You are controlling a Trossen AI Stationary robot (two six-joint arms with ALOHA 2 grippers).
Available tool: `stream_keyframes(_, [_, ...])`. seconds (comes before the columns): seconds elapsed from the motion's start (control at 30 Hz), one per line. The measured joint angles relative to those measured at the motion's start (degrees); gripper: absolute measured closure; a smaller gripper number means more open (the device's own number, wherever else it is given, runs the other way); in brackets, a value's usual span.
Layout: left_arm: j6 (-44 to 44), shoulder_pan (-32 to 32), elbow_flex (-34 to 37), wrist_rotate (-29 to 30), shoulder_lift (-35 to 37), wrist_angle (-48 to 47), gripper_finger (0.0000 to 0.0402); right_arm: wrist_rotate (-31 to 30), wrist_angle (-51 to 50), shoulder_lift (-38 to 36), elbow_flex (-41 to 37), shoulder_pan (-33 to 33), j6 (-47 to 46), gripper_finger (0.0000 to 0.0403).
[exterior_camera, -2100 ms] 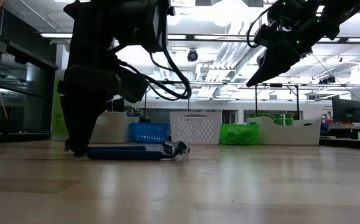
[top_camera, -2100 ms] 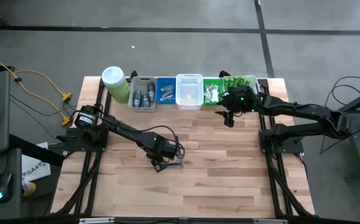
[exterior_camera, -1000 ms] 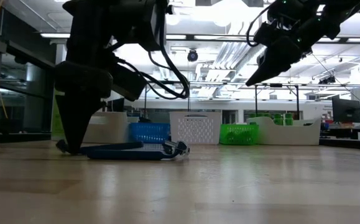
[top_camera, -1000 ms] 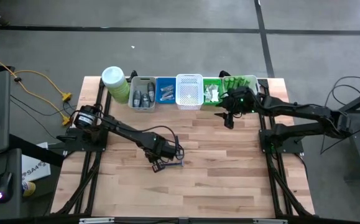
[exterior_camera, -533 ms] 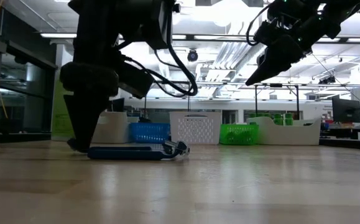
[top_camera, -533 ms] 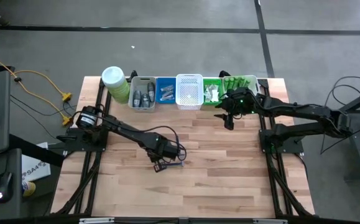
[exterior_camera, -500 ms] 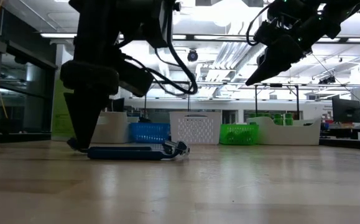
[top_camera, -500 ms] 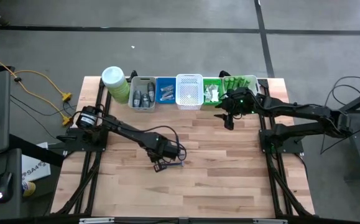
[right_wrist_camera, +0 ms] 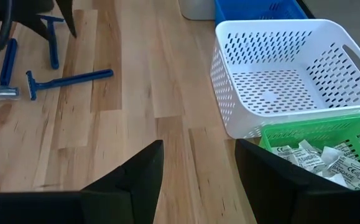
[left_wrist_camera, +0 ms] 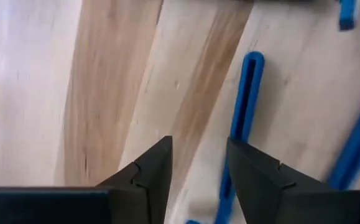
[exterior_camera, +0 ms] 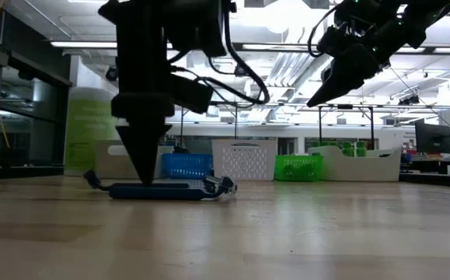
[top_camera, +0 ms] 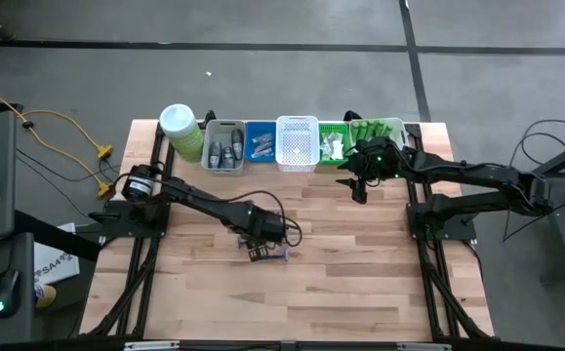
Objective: Pick & Place Travel size toiletries
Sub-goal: Put the top left blue razor into the left white bin
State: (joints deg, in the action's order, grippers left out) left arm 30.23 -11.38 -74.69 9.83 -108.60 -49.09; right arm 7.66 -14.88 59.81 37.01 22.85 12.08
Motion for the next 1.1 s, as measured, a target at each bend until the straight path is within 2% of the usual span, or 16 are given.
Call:
stream_keyframes(0.17, [-7.6,0.5,1.6,-1.5,-0.5,5.3,0.0252,0.0,-0.3,0.0,0.0,0.0,0.0,0.0210])
stream_keyframes(0.6, [-13.1,0.5,1.5,-2.2,0.1,2.7,0.0252,0.0,-1.3,0.0,0.0,0.0,0.2,0.0210])
stream_keyframes(0.97, [-21.0,0.5,1.2,-11.6,0.8,1.5,0.0252,-0.1,-1.3,0.0,0.0,0.0,0.2,0.0210])
stream_keyframes(1.1, [-21.6,0.5,1.2,-11.9,0.8,1.5,0.0252,-0.2,-1.2,0.0,0.0,0.0,0.2,0.0210])
